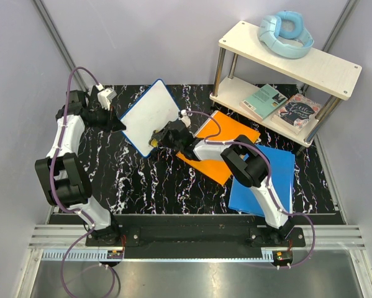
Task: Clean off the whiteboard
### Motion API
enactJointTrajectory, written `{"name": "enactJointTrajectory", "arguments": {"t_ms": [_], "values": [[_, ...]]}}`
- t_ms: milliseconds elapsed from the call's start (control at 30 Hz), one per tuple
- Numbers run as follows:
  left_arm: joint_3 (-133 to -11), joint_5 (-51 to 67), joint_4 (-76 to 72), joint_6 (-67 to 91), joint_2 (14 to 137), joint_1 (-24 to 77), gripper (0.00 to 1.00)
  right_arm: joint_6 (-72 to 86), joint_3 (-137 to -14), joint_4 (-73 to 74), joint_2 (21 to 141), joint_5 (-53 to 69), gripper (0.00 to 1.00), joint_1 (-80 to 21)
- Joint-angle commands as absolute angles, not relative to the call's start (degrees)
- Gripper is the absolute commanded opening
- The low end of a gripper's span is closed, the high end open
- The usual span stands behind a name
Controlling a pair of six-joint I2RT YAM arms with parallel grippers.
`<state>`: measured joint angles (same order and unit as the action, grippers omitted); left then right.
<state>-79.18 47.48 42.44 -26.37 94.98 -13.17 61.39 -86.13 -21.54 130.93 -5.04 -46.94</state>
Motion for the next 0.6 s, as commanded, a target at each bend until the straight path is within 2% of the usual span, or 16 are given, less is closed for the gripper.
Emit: {"name": "enactJointTrajectory", "arguments": {"t_ms": [0,300,567], "values": [[-78.8,40.1,44.5,-33.7,96.7,-11.8,0.00,62.6,-84.2,-18.3,130.1,0.9,0.00,-53.2],[-79.1,40.3,44.6,-33.1,96.6,-11.8,0.00,64.0,-81.8,-18.5,129.4,0.3,0.00,-53.4],[-78.9,39.6,45.1,-33.6,96.3,-11.8,0.00,63.4,-79.6,-18.0,125.7,-7.0,0.00,-50.3]]}}
